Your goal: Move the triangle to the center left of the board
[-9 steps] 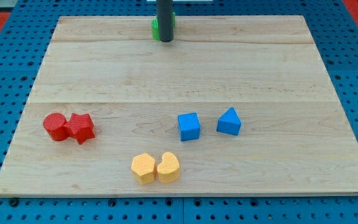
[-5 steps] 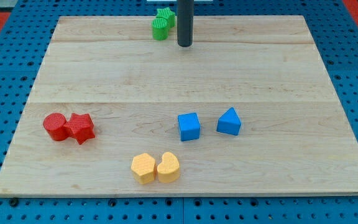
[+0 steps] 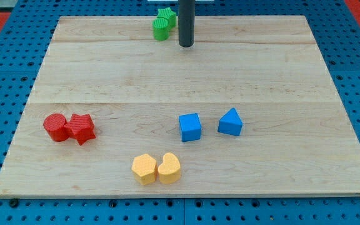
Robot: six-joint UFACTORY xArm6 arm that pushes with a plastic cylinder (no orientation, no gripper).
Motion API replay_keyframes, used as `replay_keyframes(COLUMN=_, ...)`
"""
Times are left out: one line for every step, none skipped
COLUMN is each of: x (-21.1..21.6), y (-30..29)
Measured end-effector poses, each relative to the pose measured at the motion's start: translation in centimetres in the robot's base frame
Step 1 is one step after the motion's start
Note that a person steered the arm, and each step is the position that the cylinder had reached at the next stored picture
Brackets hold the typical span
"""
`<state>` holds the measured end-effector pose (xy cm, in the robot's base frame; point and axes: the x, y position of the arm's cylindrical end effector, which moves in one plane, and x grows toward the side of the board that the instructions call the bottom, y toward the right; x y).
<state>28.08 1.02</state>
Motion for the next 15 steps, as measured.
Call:
replay_keyframes(x=2.0, y=2.0)
replay_keyframes(x=4.4, y=9.2)
replay_keyframes(x=12.3, y=13.7)
replay_keyframes(x=21.3, y=14.0)
replay_keyframes(x=24.7, y=12.1)
replay_keyframes(x=20.6, y=6.7)
replay_keyframes(x=18.7, y=0.5)
replay_keyframes(x=18.4, y=0.1)
replay_keyframes(x=20.9, y=2.7)
replay_keyframes(x=19.4, y=-2.4)
replay_keyframes(x=17.5, y=-9.9)
replay_keyframes(x=15.7, y=-15.2)
replay_keyframes(x=19.5, y=-10.8)
replay_keyframes(x=20.5, y=-14.5)
replay_keyframes(x=16.4, y=-17.4)
